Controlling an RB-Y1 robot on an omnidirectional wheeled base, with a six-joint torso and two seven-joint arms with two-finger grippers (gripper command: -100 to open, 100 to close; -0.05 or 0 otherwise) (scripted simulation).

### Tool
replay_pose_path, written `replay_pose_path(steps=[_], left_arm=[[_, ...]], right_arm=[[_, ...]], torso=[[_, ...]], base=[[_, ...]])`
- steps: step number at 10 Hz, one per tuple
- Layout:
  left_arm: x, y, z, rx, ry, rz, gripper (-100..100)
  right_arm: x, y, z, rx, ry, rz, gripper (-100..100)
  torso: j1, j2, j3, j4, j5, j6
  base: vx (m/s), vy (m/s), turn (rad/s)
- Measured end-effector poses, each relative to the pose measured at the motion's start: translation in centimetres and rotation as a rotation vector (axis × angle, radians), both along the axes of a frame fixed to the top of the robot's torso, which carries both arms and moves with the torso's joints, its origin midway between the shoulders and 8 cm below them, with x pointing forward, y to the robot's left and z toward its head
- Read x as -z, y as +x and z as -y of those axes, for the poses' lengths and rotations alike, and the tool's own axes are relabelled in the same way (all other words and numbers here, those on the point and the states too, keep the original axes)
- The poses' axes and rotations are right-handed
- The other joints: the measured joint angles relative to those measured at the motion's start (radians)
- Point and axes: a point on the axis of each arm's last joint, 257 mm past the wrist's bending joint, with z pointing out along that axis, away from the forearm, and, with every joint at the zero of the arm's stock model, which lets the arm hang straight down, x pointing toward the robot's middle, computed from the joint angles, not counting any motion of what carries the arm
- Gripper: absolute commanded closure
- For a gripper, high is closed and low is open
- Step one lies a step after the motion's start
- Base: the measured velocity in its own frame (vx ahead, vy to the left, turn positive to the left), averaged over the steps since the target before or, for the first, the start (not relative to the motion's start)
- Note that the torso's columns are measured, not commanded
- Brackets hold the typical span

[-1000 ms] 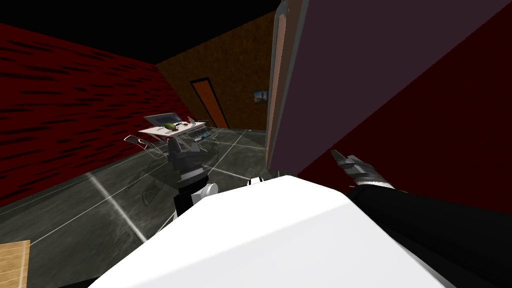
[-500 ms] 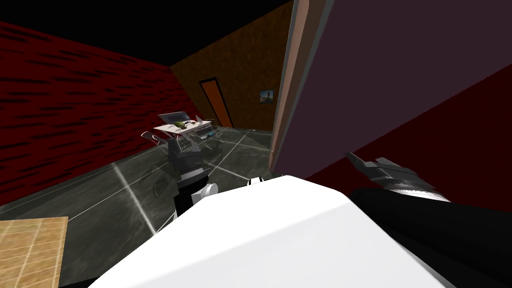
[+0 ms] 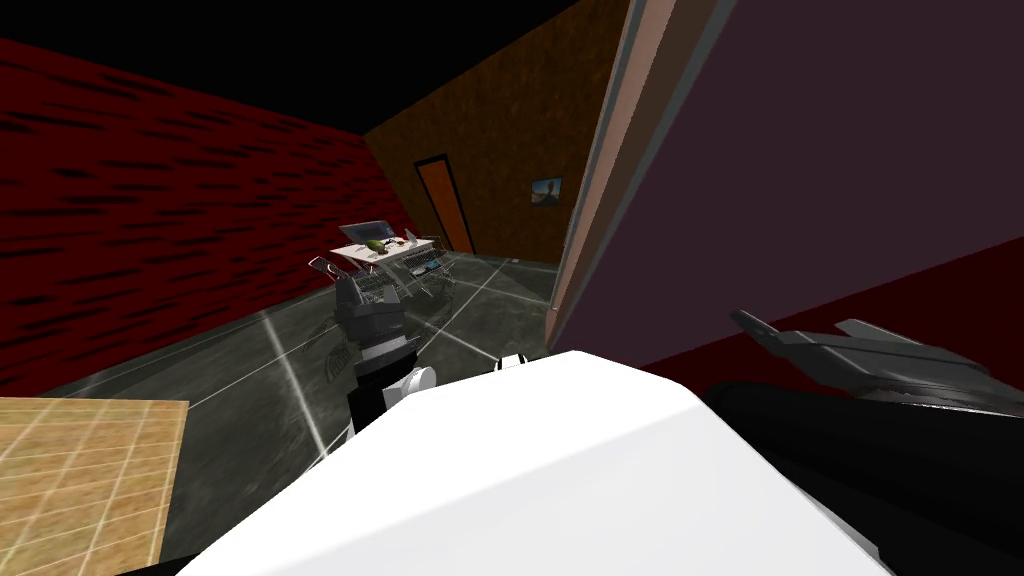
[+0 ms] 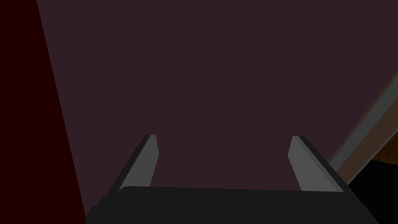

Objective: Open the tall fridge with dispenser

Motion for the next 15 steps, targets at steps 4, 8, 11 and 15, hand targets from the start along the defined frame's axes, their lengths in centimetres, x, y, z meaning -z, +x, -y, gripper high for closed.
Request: replay_pose_path(steps=[4,8,11,15], left_arm=[[0.0,0.0,0.0,0.000,0.000,0.000,0],[0.0,0.0,0.0,0.000,0.000,0.000,0],[0.0,0.0,0.0,0.000,0.000,0.000,0],[0.0,0.0,0.0,0.000,0.000,0.000,0]], right_arm=[[-2.7,-2.5,1.4,0.064,-0.146,-0.134,-100],[-6.4,-5.1,2.6,0.131,-0.312,-0.291,-100],[-8.7,-6.1,3.0,0.164,-0.424,-0.387,-100],[-12.6,-7.4,3.0,0.204,-0.578,-0.531,-100]], torso=[[0.001,0.000,0.000,0.000,0.000,0.000],[0.002,-0.002,-0.001,-0.001,0.001,-0.001],[-0.001,0.001,0.001,0.000,0.000,0.000],[0.002,-0.003,-0.002,-0.001,0.000,-0.001]], base=[[0.107,0.037,0.127],[0.119,0.051,0.164],[0.109,0.035,0.131],[0.121,0.039,0.128]])
